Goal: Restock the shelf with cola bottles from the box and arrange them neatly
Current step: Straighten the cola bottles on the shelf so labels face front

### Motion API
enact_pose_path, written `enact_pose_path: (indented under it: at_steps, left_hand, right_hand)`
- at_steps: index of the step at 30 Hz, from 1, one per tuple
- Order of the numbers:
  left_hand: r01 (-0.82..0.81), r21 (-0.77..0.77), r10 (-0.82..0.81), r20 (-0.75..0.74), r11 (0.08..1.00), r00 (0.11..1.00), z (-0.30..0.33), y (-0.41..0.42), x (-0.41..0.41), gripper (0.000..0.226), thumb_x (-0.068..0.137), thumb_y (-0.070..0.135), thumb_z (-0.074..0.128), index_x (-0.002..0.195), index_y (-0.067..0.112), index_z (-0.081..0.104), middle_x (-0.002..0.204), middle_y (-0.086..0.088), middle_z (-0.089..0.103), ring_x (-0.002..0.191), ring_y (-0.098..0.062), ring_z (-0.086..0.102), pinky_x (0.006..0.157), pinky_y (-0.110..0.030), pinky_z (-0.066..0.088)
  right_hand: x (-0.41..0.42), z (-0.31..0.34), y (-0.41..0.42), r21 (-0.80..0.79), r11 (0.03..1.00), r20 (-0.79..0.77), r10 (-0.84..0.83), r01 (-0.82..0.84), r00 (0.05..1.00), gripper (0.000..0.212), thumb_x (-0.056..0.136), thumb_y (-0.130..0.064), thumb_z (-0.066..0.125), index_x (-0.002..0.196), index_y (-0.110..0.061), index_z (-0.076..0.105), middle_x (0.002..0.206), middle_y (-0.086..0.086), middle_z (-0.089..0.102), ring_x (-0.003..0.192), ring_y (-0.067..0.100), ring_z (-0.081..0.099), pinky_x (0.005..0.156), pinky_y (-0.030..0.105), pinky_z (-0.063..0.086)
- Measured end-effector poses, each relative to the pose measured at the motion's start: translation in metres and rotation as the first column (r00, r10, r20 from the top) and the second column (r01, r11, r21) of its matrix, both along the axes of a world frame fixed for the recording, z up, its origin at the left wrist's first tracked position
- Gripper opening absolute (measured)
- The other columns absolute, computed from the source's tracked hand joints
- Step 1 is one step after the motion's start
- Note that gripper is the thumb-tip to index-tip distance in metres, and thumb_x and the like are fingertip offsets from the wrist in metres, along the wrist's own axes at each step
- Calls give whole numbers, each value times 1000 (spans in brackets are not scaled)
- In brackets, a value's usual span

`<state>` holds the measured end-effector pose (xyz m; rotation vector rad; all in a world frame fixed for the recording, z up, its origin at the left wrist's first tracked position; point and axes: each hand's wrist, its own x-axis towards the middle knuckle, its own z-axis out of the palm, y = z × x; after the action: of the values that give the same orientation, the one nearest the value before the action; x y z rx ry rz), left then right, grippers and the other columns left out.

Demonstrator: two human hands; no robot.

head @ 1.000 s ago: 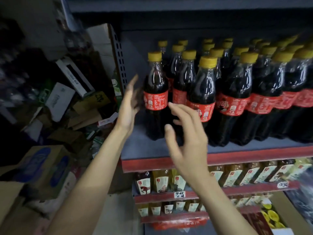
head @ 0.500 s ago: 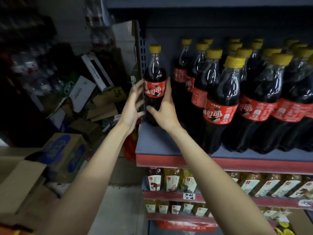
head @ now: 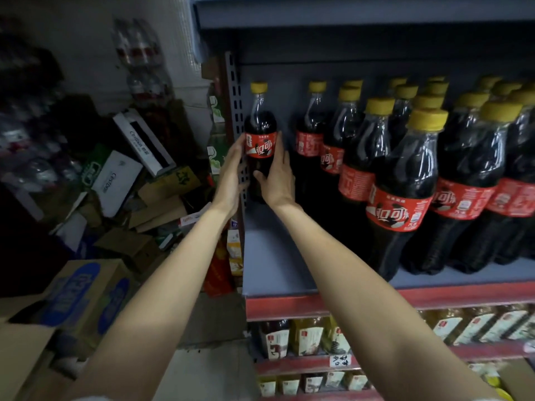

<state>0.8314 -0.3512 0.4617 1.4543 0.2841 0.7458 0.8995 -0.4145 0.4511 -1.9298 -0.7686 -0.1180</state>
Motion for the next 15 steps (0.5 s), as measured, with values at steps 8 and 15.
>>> enact_pose_path:
  at_steps: [8, 15]
  left_hand:
    - [1, -20, -1, 12, 1000, 1000, -4, 10, 13, 38, 101, 42, 35, 137, 33, 43, 143, 8, 44, 135, -15, 38, 111, -53, 31]
    - [-251, -97, 267, 240, 963, 933, 0, -38, -21, 27, 93, 20, 46, 117, 13, 55, 114, 2, 62, 111, -10, 58, 105, -34, 42]
  right_hand:
    - [5, -3, 11, 11, 1000, 25, -28, 28, 999, 92, 90, -5, 60, 153, -25, -4, 154, 15, 27, 134, 34, 41, 105, 51, 38]
    - [-50, 3, -62, 190, 977, 177, 65, -99, 982, 55, 88, 2, 56, 140, -10, 44, 140, 11, 43, 130, 21, 44, 110, 35, 38]
